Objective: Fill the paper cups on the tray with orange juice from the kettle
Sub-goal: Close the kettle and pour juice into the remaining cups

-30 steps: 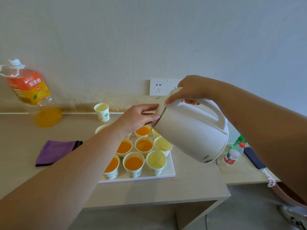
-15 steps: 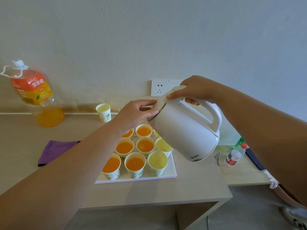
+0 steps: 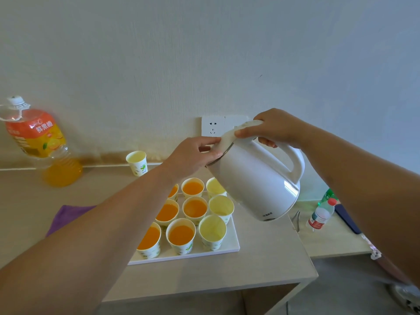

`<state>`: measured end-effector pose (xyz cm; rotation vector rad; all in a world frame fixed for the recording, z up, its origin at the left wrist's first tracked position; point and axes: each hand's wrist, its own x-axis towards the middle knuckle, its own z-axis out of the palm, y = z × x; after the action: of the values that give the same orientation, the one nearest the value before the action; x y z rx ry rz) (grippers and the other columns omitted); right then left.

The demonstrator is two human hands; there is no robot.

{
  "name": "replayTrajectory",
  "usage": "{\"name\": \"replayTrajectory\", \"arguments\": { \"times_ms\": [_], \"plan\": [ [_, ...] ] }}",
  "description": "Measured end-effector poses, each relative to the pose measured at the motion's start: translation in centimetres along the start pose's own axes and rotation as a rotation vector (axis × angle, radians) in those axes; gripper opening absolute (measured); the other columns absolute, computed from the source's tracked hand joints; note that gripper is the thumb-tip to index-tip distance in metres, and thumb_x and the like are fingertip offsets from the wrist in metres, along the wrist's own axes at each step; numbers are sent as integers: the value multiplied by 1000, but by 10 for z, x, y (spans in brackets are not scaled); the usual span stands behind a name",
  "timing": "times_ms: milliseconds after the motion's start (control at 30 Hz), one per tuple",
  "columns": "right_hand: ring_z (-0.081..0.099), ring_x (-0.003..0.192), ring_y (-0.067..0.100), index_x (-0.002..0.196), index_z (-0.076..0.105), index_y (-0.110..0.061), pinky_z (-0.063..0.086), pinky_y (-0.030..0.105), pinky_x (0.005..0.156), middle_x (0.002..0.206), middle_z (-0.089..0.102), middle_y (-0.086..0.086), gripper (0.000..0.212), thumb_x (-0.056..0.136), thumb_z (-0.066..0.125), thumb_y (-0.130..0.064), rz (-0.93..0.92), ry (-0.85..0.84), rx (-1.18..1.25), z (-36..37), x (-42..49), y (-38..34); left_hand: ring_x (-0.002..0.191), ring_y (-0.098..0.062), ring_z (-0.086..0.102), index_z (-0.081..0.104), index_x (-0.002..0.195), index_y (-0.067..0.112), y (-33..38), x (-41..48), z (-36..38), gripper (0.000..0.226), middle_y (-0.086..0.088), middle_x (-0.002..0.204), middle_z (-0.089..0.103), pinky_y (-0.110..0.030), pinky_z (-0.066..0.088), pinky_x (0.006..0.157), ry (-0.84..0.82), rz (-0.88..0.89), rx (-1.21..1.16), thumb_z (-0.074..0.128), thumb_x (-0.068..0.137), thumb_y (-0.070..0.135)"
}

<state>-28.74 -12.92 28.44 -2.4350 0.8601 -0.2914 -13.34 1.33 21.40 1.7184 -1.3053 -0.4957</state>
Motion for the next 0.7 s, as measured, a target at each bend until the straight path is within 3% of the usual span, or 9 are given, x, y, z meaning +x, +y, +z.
{"name": "replayTrajectory", "arguments": {
  "times_ms": [133, 200, 333, 500, 700],
  "plan": [
    [43, 42, 15, 61, 50, -11, 37, 27, 55, 41, 49, -3, 49, 74, 70, -53, 29, 4, -22, -2, 4, 8, 91, 11, 55, 60, 127, 25, 1, 12, 9, 37, 17, 111, 60, 6, 37, 67, -34, -14, 11, 62, 90, 22],
    [44, 41, 14, 60, 50, -11, 38, 26, 54, 36, 47, -6, 49, 74, 70, -54, 46, -1, -45, -1, 7, 11, 98, 5, 57, 59, 128, 26, -1, 17, 14, 38, 17, 114, 60, 4, 38, 70, -50, -25, 21, 62, 90, 22],
    [45, 40, 14, 62, 51, -13, 39, 26, 54, 39, 49, -6, 48, 73, 71, -55, 69, -17, -71, 3, 14, 20, 110, -4, 57, 58, 130, 22, -11, 26, 25, 42, 9, 127, 60, -14, 39, 89, -65, -77, -13, 65, 88, 22],
    [46, 41, 14, 61, 51, -14, 39, 27, 54, 38, 49, -7, 47, 74, 71, -55, 95, -51, -113, 8, 21, 26, 110, -6, 59, 60, 127, 22, -20, 31, 35, 40, 8, 122, 63, -26, 43, 101, -73, -125, -69, 66, 88, 19],
    [48, 43, 15, 66, 52, -13, 41, 26, 55, 53, 55, 0, 47, 75, 69, -55, 104, -101, -199, 12, 29, 26, 107, -9, 61, 60, 127, 18, -27, 34, 43, 39, 4, 118, 65, -27, 47, 99, -71, -183, -164, 65, 89, 15]
  ]
}}
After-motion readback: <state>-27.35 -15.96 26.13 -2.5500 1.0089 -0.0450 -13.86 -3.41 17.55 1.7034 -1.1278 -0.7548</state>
